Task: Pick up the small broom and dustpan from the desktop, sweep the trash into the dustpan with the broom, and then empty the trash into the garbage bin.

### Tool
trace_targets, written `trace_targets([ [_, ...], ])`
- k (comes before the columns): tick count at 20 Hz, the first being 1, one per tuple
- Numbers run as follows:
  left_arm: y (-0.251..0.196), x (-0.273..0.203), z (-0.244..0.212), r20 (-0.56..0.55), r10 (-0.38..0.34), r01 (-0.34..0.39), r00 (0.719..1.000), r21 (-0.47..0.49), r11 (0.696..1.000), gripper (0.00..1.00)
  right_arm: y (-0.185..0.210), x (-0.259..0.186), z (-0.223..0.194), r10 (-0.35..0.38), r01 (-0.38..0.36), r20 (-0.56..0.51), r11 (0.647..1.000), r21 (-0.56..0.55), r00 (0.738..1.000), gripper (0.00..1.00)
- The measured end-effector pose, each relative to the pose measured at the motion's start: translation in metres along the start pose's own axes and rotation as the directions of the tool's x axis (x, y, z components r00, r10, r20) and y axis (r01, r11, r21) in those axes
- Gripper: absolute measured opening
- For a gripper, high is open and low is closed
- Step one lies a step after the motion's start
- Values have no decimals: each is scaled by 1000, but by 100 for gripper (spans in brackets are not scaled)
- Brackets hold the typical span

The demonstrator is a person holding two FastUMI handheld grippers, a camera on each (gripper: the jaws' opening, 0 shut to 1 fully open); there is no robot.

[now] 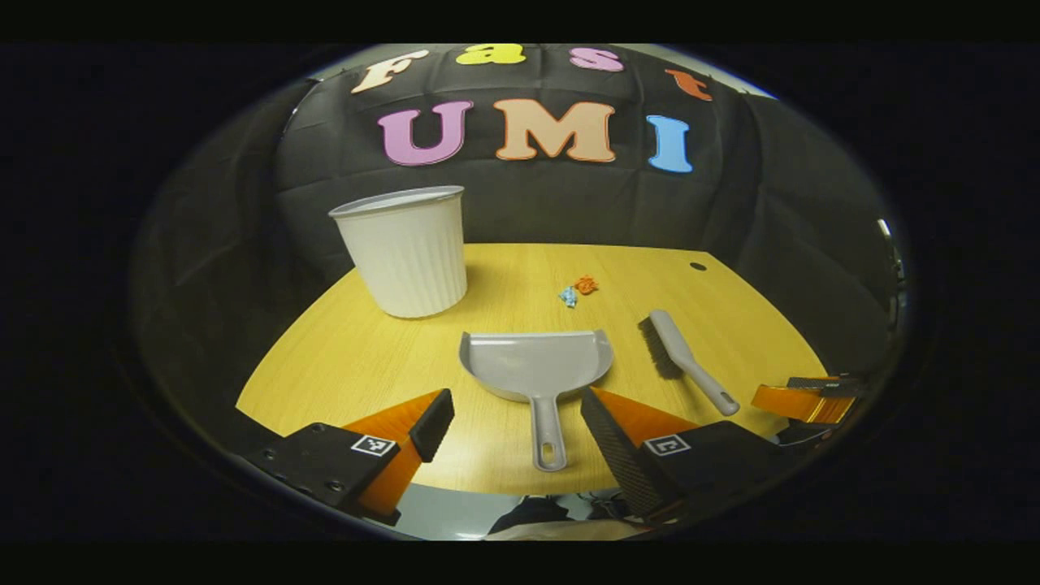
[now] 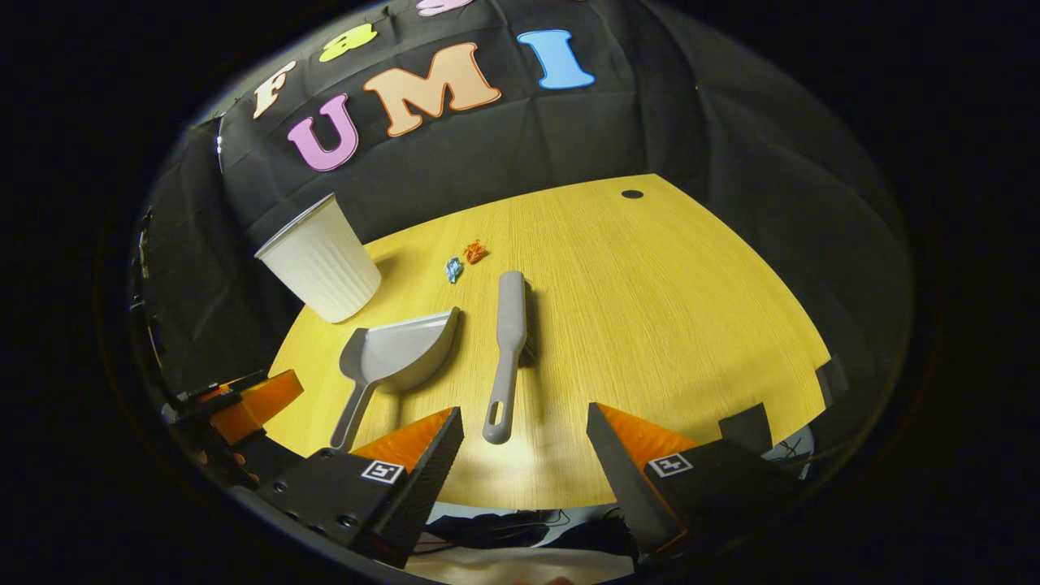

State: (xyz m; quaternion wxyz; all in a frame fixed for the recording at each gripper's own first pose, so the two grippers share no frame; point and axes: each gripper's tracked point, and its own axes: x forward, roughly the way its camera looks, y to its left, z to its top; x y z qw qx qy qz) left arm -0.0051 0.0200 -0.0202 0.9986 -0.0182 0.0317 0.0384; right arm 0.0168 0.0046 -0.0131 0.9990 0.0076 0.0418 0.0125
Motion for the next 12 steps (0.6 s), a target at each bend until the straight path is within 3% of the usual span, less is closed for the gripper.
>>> trace_targets([
  [12,-13,9,-6,-70,-14,16,997,28,999,95,-3,16,-1,-22,16,-64,996,-82,998,92],
])
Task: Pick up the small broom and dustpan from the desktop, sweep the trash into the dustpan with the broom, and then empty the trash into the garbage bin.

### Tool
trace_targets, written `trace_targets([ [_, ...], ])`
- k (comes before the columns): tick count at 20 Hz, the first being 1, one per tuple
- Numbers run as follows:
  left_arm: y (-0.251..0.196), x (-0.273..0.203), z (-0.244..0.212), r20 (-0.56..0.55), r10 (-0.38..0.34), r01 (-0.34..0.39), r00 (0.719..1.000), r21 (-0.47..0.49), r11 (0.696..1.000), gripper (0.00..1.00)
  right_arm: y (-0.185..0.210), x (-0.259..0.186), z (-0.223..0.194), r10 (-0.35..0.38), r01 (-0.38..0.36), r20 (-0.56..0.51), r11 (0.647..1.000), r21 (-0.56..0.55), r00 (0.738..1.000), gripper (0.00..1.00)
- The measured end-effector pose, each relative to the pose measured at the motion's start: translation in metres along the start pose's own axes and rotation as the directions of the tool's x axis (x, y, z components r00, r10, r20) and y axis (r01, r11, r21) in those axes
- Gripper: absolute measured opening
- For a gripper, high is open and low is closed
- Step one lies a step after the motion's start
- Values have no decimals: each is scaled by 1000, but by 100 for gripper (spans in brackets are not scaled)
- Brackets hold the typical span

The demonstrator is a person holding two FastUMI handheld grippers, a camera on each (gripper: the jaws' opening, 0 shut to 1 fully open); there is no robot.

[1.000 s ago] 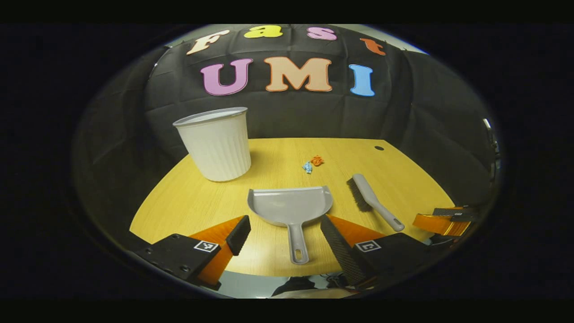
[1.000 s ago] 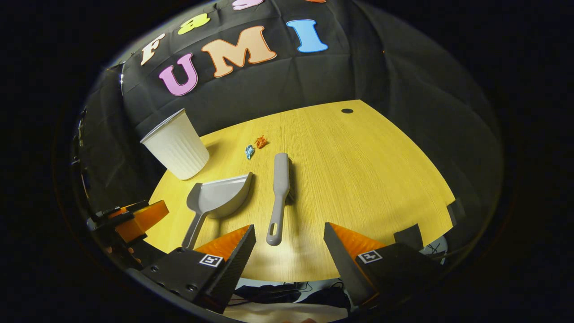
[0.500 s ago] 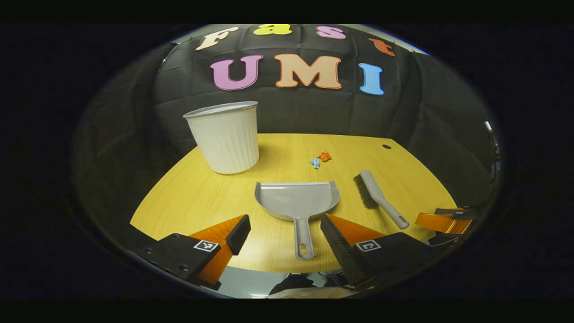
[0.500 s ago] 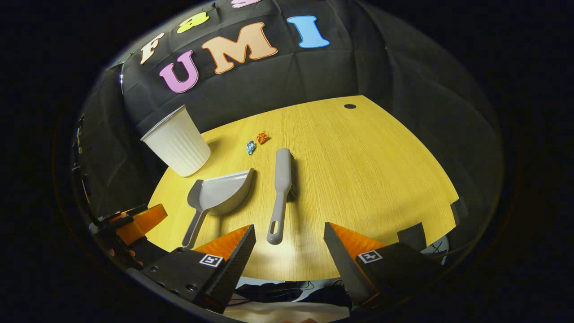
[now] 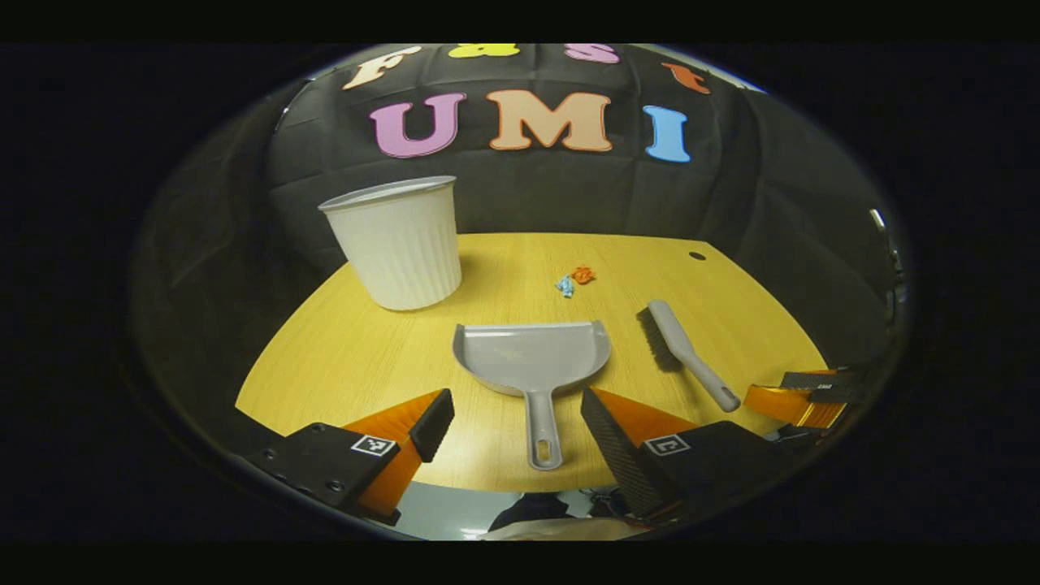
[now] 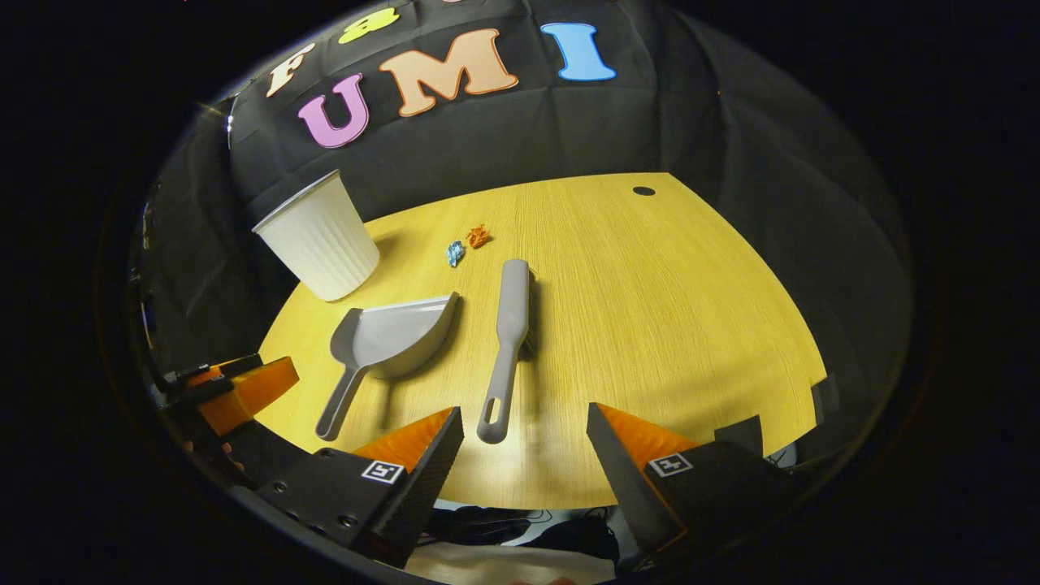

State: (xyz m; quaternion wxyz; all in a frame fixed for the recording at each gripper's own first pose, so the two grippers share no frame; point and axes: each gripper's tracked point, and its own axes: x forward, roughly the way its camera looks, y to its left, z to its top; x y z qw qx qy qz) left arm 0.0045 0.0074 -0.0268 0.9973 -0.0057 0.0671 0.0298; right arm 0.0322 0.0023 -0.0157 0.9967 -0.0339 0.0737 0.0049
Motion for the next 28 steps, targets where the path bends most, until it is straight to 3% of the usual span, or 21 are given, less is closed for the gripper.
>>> trace_targets([
  [6,-6,20,-10,-182,-11,10,983,-7,1000,94,-5,35,2,-48,29,-145,991,-131,988,92],
  [11,-4,35,-24,-319,-13,0,948,-43,999,95,6,55,0,-39,7,-242,991,-132,969,93],
  [18,-15,36,-12,-342,-45,34,939,-36,999,95,36,49,18,59,-49,-277,998,40,959,93],
  [23,-17,40,-12,-363,-46,45,931,-11,999,94,41,72,22,33,-21,-310,999,41,950,93],
  [28,-12,54,-28,-409,-22,25,912,1,1000,95,35,102,4,-23,14,-372,999,-28,928,92],
])
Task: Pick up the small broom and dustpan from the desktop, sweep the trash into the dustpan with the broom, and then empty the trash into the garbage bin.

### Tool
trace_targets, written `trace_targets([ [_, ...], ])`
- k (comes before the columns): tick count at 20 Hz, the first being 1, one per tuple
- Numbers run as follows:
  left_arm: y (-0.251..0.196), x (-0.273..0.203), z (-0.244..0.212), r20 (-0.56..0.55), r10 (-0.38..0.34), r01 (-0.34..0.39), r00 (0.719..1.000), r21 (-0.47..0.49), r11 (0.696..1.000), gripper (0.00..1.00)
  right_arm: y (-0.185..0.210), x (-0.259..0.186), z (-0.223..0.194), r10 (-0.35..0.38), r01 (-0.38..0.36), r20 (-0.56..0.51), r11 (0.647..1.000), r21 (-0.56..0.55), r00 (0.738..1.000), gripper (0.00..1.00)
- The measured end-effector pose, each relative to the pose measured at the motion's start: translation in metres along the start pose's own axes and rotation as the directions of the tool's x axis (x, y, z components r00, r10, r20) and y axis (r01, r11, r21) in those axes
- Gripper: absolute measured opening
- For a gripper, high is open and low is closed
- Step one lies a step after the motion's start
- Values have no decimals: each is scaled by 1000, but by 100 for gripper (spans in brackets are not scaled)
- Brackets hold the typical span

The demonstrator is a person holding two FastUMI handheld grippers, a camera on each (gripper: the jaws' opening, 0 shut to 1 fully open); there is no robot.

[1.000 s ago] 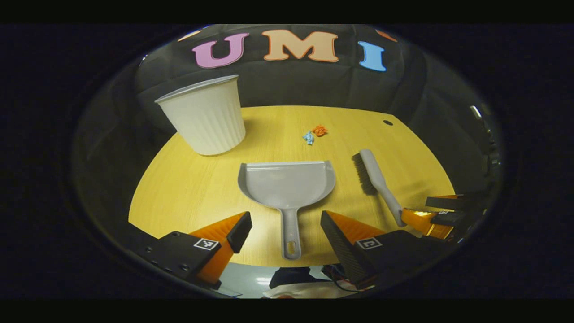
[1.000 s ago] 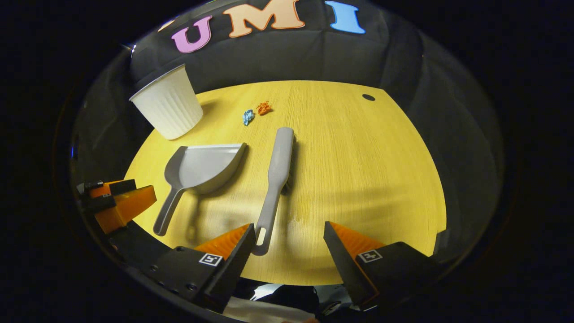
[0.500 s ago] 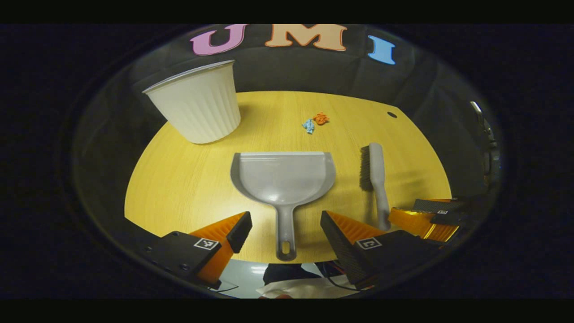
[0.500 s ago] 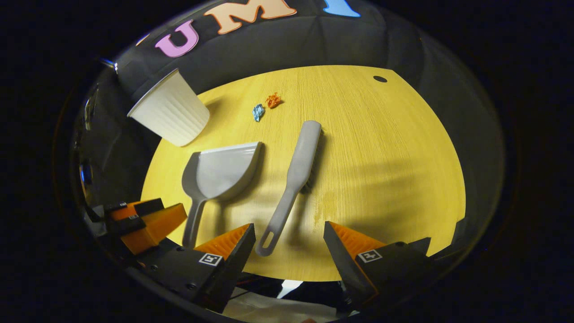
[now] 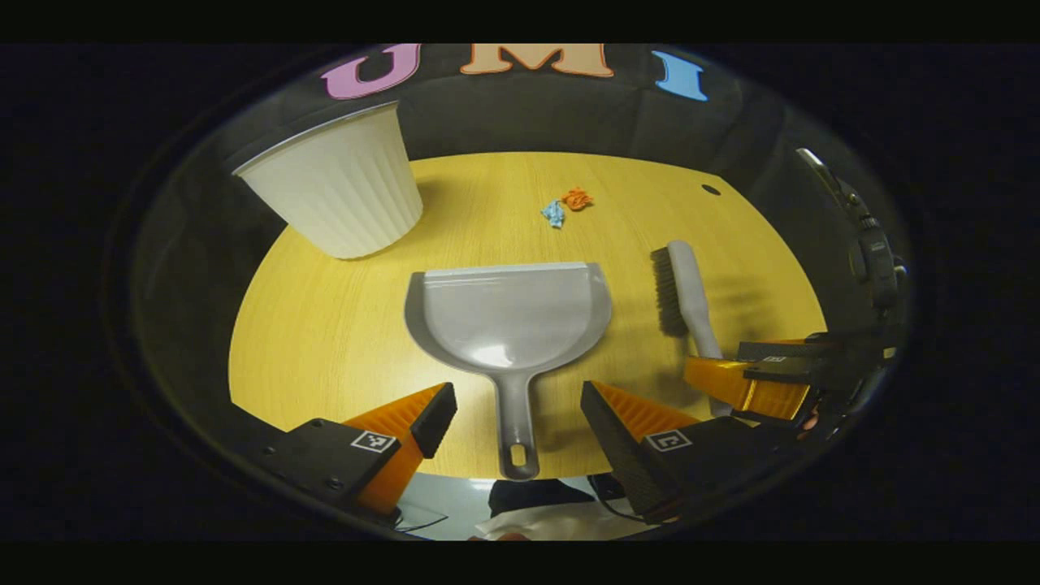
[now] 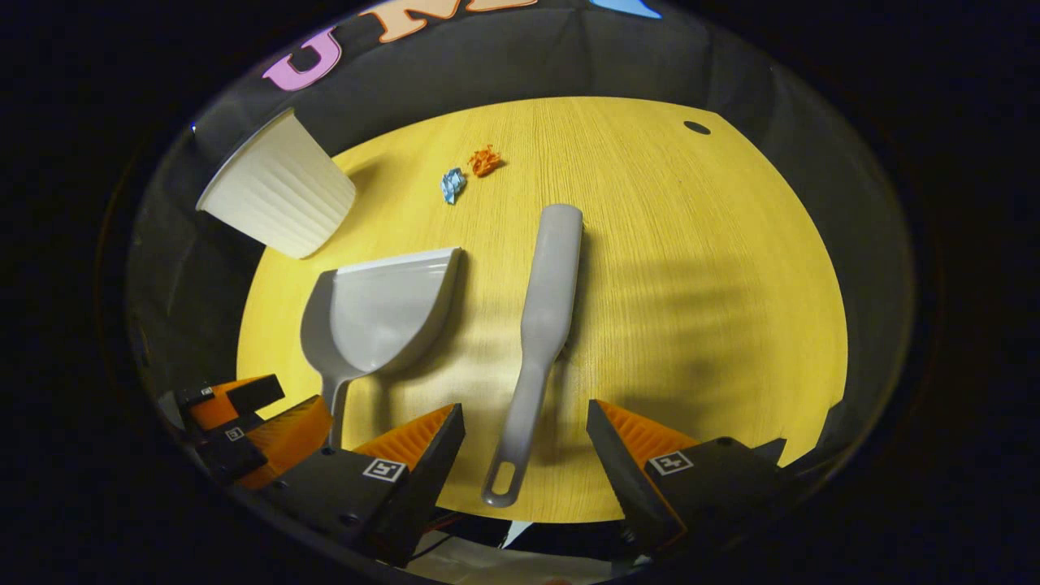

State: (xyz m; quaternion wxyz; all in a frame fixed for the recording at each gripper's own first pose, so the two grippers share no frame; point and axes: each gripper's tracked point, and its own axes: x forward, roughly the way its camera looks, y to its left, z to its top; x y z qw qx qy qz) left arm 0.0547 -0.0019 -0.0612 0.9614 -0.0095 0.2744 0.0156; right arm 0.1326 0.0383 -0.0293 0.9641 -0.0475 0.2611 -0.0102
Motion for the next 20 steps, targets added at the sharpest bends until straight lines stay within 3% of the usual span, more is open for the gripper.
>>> trace_targets([
  [4,6,21,-11,-44,8,-9,999,-38,999,95,-4,10,3,-16,16,-10,1000,-6,1000,91],
  [10,0,35,-22,-84,-17,13,996,-55,998,92,-16,20,-1,-57,56,-38,998,-40,998,76],
  [12,1,43,-27,-100,-8,4,995,-37,999,85,-20,23,2,-68,67,-28,997,-44,997,59],
  [13,1,45,-29,-105,-1,-3,994,-31,1000,78,-22,23,2,-73,71,-33,996,-53,997,39],
  [14,3,48,-32,-111,7,-10,994,-29,1000,73,-21,26,3,-66,63,-38,996,-55,997,45],
  [16,2,51,-36,-135,0,-6,991,-43,999,45,-24,29,2,-68,64,-48,995,-78,997,27],
  [17,2,53,-37,-141,-6,0,990,-41,999,34,-26,28,0,-66,61,-57,994,-93,996,29],
  [20,3,51,-37,-123,-26,23,992,-21,999,29,-29,28,0,-63,57,-46,991,-119,997,20],
])
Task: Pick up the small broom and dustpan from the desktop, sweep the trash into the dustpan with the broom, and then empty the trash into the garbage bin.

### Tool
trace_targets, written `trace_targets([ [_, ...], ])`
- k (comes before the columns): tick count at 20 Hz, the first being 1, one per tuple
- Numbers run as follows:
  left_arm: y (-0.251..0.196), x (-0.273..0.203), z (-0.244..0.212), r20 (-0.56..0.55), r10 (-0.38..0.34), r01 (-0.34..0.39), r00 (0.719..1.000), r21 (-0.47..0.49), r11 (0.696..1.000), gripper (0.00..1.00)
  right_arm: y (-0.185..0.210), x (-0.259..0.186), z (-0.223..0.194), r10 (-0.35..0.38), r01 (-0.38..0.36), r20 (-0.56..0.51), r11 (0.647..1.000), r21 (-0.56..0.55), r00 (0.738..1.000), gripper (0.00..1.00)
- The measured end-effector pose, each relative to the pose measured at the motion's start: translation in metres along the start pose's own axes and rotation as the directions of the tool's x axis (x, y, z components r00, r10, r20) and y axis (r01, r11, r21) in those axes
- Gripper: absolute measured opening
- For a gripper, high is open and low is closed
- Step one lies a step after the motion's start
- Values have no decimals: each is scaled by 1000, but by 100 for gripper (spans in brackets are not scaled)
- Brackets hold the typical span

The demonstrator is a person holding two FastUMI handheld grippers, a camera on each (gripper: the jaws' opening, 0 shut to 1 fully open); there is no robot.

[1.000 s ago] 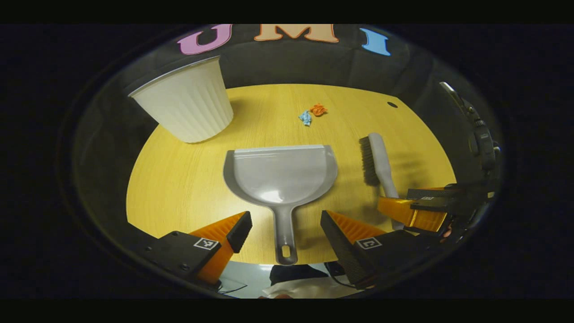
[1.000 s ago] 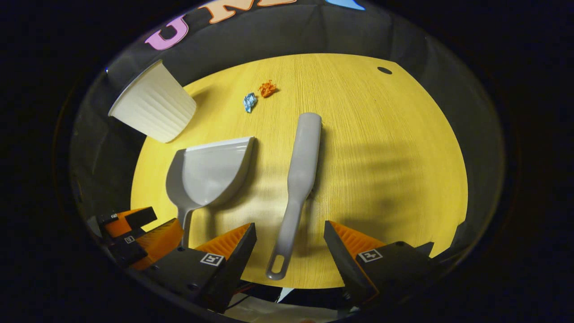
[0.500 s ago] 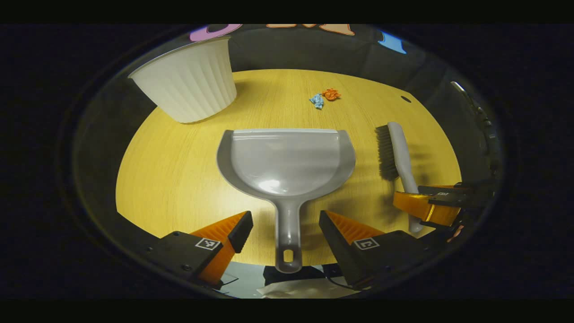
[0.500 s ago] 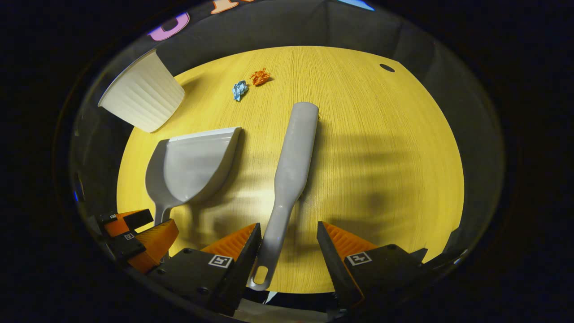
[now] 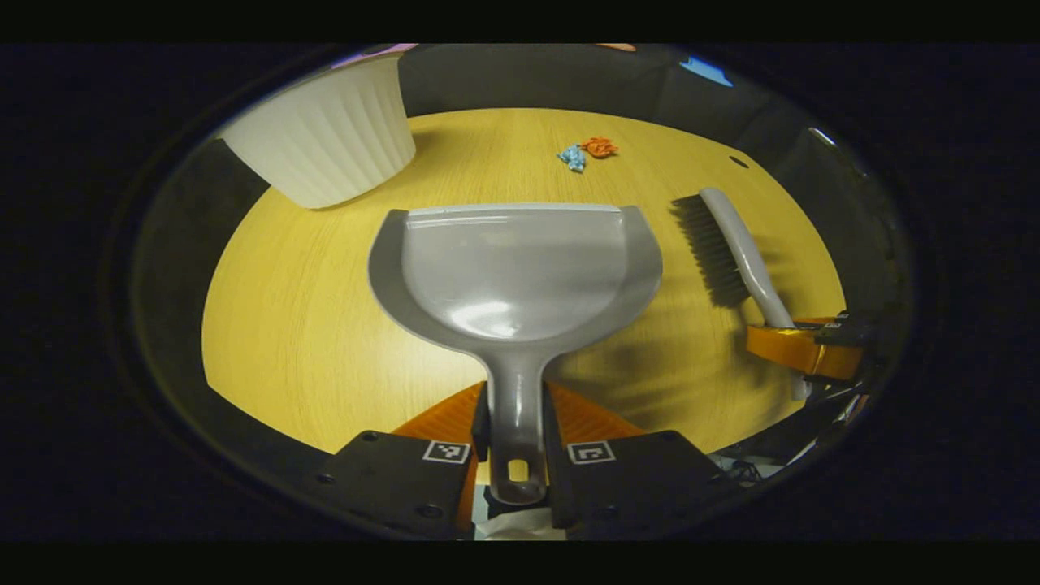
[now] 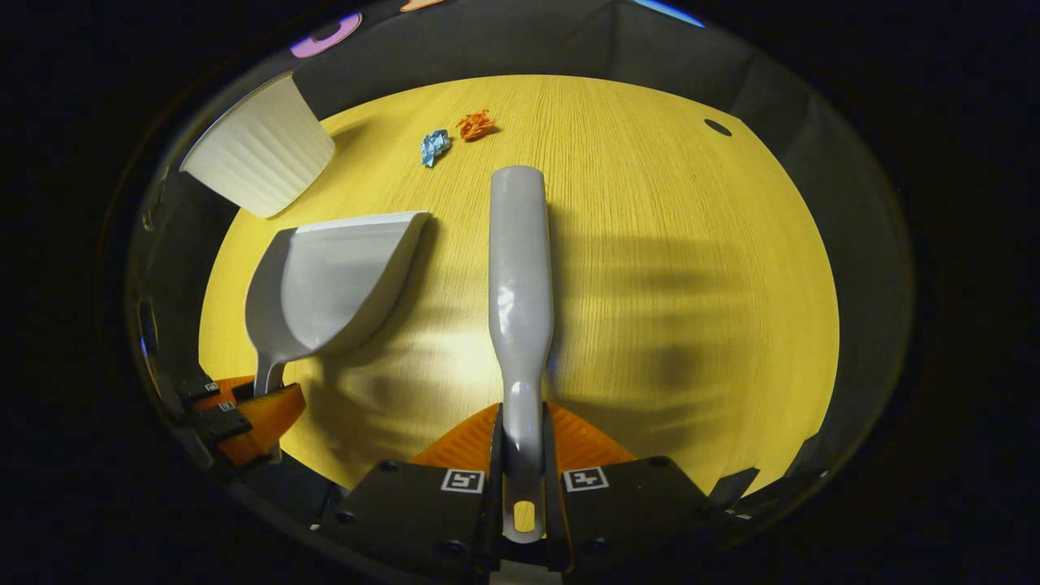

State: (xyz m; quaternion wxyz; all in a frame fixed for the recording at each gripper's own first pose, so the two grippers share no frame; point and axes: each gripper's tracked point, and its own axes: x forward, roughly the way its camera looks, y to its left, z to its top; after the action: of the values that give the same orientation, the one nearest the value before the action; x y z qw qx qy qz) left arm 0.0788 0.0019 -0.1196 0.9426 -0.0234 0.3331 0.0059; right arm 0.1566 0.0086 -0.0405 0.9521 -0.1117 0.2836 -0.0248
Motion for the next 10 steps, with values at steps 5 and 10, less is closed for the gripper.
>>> trace_targets([
  [5,7,-2,5,34,-18,16,999,61,998,21,-8,-6,5,5,-4,30,999,-51,1000,15],
  [10,30,-14,21,73,-50,37,996,171,985,22,-28,-39,34,22,-18,114,999,-36,993,14],
])
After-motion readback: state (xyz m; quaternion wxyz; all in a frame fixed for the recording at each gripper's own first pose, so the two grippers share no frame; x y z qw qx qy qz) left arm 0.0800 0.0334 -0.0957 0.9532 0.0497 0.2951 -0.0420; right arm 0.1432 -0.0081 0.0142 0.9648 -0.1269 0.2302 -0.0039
